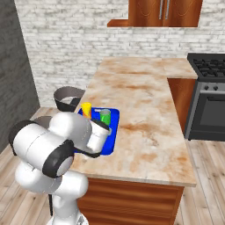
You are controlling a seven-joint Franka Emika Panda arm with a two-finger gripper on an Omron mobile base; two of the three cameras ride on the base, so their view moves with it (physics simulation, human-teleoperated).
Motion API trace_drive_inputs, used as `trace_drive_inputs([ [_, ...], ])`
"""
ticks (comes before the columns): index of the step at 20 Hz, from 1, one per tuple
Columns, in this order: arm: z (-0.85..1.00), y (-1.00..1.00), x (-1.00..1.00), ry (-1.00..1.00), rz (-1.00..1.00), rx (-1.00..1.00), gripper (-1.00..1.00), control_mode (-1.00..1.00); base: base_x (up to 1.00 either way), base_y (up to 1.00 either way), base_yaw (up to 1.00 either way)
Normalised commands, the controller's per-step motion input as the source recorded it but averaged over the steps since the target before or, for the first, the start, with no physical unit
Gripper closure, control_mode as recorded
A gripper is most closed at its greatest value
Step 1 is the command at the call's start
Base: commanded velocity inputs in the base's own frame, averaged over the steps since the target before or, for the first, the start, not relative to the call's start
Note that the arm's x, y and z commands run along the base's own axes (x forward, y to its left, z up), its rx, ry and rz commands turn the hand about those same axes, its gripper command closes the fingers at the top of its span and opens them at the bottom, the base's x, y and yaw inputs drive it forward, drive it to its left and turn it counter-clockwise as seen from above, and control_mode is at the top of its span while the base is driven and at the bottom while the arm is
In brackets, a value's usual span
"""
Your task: There is a tray on the dining counter. Grab the cup, mug, and pitcher and place them on the tray. The pitcher may be placed next to the tray if it cannot fit the tray.
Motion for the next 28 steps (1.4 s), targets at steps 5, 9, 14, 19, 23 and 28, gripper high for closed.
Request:
trace_drive_inputs([
  [5,1.00,-0.01,0.00,0.22,-0.05,0.00,-1.00,-1.00,0.00,0.00,0.00],
  [9,1.00,0.00,0.00,0.23,-0.04,0.00,-1.00,-1.00,0.00,0.00,0.00],
  [14,1.00,0.00,0.01,0.22,-0.06,0.00,-1.00,-1.00,0.00,0.00,0.00],
  [19,1.00,0.00,0.04,0.22,-0.07,0.00,-1.00,-1.00,0.00,0.00,0.00],
  [23,1.00,0.00,0.00,0.27,-0.06,0.00,-1.00,-1.00,0.00,0.00,0.00],
  [28,1.00,0.00,-0.06,0.29,-0.02,0.00,-1.00,-1.00,0.00,0.00,0.00],
])
